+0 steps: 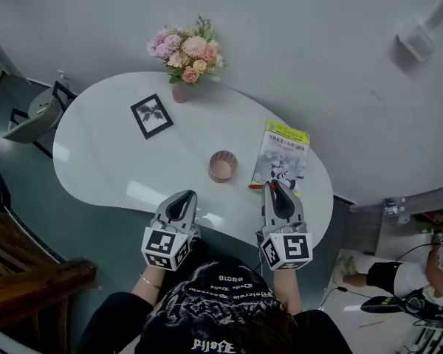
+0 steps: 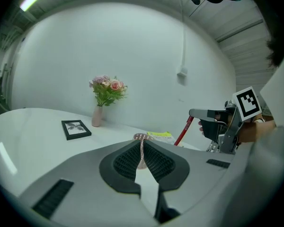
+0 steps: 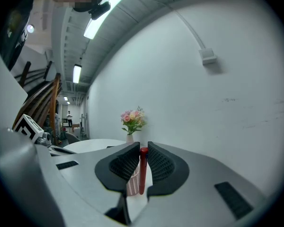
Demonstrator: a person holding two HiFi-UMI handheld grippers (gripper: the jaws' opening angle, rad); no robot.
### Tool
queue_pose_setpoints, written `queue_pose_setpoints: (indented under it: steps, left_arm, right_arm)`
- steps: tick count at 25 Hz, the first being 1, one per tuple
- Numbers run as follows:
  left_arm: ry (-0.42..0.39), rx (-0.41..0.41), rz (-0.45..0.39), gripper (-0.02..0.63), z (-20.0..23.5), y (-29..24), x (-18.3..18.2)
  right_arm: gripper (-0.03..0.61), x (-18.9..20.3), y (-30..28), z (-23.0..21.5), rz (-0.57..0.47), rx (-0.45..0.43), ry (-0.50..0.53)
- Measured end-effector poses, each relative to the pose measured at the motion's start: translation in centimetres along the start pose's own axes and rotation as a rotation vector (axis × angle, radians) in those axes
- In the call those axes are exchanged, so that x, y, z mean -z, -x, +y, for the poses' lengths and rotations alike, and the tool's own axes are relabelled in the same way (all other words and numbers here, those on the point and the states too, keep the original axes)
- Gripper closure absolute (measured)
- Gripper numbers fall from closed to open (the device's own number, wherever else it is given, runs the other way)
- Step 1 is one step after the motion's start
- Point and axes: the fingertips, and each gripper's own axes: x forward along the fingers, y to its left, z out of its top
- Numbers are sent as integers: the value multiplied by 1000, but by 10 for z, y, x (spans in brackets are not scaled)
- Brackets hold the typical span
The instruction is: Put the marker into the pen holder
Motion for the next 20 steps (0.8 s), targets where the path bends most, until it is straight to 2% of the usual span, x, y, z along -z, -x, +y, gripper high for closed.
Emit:
queue_pose_setpoints:
  steps: [6, 10, 20]
  left_arm:
    - [-9, 53, 8, 578, 26, -14, -14]
    - [-4, 52, 9, 578, 42, -18, -21]
    - [28, 34, -3, 578, 55, -19, -31]
  right_arm:
    - [504, -10, -25, 9, -11, 33, -35]
    - [503, -19, -34, 14, -21, 34, -41]
    - [505, -44, -50, 21, -34, -40, 1]
